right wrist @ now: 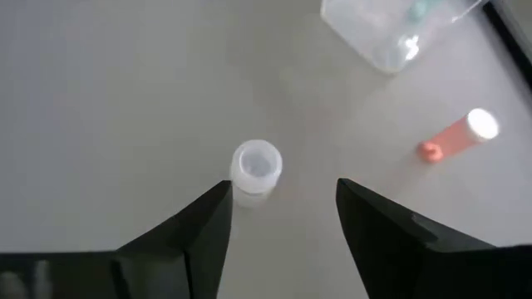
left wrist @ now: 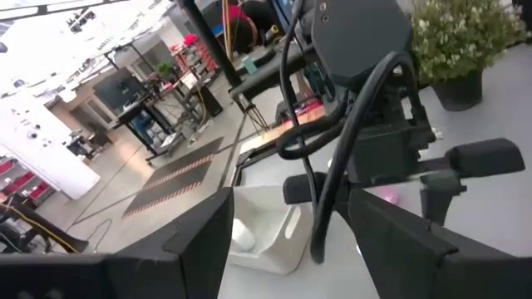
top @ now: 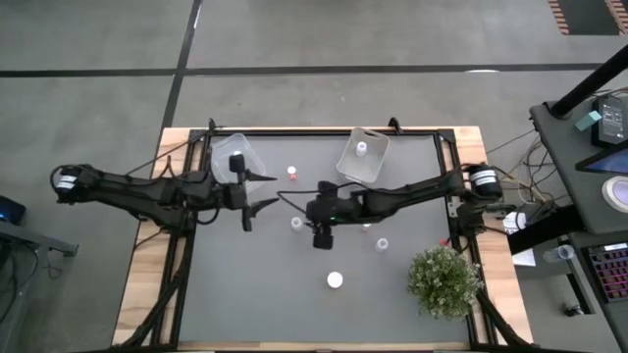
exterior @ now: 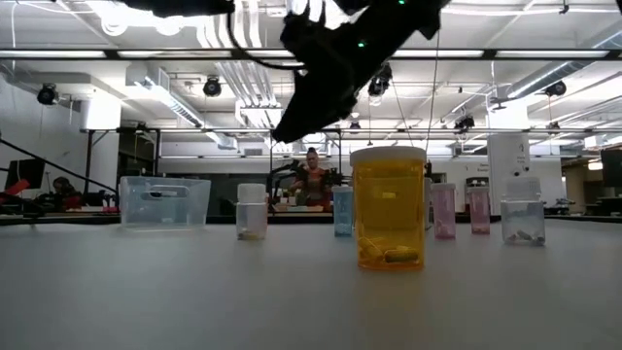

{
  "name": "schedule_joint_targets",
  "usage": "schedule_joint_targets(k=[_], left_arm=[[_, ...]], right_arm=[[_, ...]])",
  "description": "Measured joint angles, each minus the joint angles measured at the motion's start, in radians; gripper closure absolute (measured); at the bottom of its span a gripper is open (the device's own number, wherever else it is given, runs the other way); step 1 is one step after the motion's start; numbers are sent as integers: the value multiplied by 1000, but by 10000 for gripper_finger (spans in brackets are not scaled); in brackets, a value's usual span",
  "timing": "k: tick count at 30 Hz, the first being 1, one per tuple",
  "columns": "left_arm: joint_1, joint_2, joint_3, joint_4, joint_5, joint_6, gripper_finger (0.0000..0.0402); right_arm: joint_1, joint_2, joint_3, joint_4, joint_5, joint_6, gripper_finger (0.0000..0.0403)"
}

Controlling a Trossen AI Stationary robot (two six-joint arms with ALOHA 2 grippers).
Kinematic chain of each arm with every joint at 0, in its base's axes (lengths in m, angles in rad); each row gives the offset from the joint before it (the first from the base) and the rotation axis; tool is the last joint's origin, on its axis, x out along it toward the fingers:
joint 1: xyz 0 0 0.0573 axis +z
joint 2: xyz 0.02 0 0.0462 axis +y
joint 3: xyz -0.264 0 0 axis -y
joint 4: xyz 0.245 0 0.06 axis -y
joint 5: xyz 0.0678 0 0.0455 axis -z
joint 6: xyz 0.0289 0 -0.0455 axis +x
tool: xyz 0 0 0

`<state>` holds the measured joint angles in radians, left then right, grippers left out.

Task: Pick and place medicine bottles into bin by pill shape (circle, oval)
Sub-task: Put the left white pill bottle into the gray bin

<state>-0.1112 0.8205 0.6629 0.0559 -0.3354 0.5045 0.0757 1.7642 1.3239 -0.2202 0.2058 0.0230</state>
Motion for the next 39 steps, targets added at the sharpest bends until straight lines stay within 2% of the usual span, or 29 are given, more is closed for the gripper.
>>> schedule_joint_targets(k=[4,9,16,22,39], left_arm=[[0,-33,-51,17,-2,1,178],[0,-83,-55,21,-17,26,178],[-1,-155,-92,14,-17,26,178],[0,-194,-97,15,-18,26,178],[0,-183,-98,16,-18,27,178]], right_arm=[[0,83,98,-74,0,26,162],[-1,162,179,-95,-32,32,127],[-12,232,208,-95,-38,40,115],[-16,250,207,-88,-50,29,141],[-18,248,202,-76,-51,45,269]])
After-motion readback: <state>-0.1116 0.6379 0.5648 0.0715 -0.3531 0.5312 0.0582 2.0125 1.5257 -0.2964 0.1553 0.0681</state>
